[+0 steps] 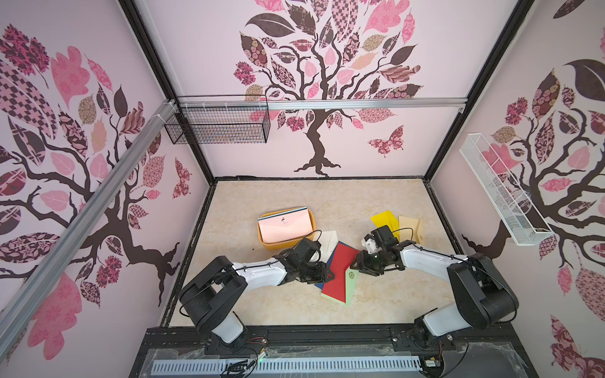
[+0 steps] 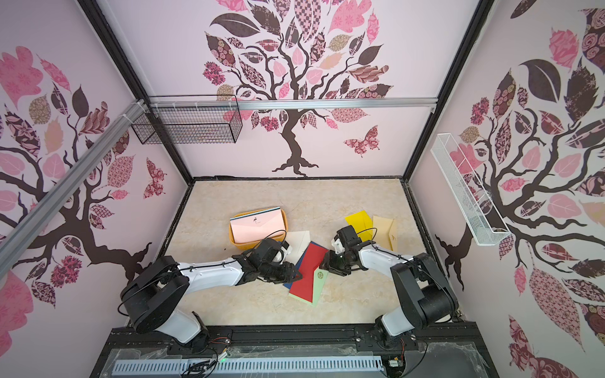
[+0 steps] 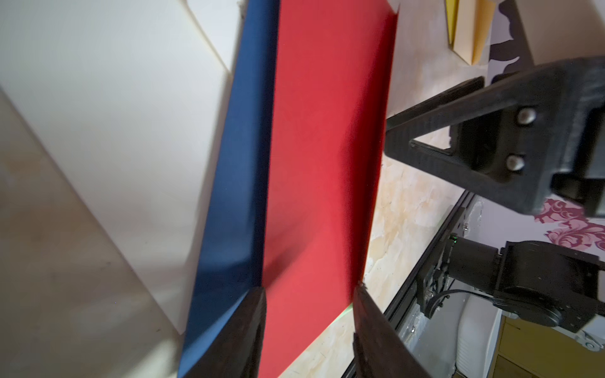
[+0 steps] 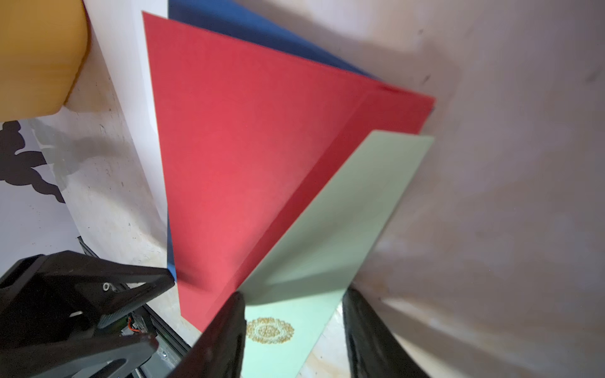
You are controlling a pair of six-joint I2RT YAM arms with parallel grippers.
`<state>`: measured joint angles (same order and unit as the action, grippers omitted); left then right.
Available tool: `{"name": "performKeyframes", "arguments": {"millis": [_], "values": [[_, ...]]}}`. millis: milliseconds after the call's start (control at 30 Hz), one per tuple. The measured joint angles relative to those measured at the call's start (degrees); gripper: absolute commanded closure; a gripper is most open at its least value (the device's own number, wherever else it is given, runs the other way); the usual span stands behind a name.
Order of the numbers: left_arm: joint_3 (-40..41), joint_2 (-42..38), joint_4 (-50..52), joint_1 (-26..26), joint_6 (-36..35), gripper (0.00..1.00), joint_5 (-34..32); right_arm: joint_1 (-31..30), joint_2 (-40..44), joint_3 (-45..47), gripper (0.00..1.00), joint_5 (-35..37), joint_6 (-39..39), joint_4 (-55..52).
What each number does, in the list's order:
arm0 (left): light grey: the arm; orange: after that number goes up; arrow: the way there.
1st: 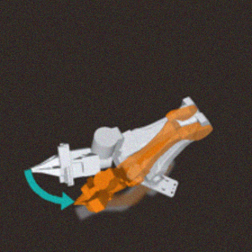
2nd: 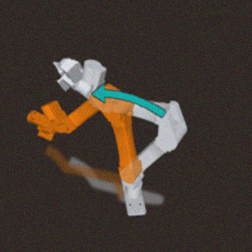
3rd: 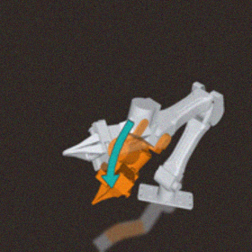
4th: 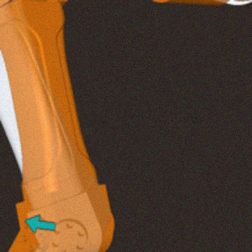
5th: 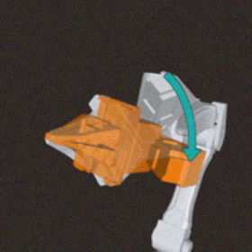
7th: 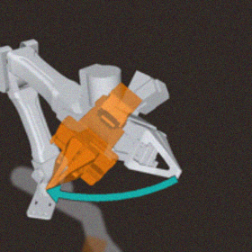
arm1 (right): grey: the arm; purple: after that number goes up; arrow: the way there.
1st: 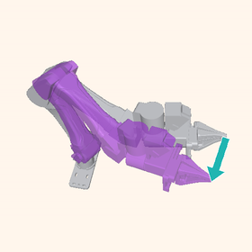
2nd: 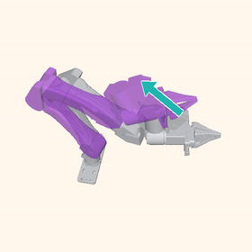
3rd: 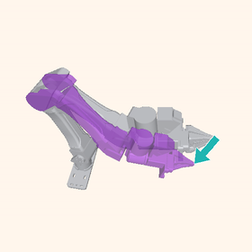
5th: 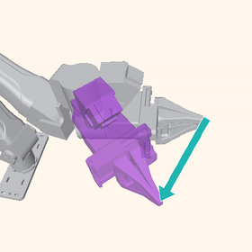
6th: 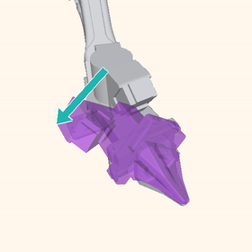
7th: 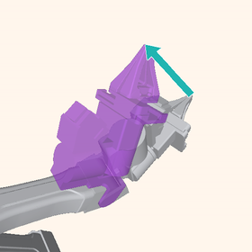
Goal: Put the sealed envelopes into the storage box
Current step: Pick up the envelope from the center of the board.
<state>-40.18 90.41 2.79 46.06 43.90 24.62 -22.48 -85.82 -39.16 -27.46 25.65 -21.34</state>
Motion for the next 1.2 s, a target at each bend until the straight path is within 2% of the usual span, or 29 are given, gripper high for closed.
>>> {"name": "performKeyframes", "arguments": {"millis": [167,467,900,1100,1200], "values": [[-0.7,1.5,2.3,0.0,-1.0,0.52,-1.0,0.0,0.0,0.0,0.47,0.0,0.0,0.0],[-0.8,3.6,-1.9,0.1,0.1,0.54,2.1,0.0,0.0,0.2,0.47,-0.1,0.0,0.2],[-0.8,1.4,-3.3,0.2,2.3,0.56,4.0,0.0,0.0,0.3,0.47,-0.4,-0.4,0.7],[-0.9,-1.1,-3.6,0.2,2.7,0.60,3.9,0.0,0.0,0.3,0.47,-0.4,-0.7,0.7],[-0.9,-0.9,-3.7,0.2,2.8,0.65,4.0,0.0,0.0,0.3,0.47,-0.4,-0.8,0.7]]}}
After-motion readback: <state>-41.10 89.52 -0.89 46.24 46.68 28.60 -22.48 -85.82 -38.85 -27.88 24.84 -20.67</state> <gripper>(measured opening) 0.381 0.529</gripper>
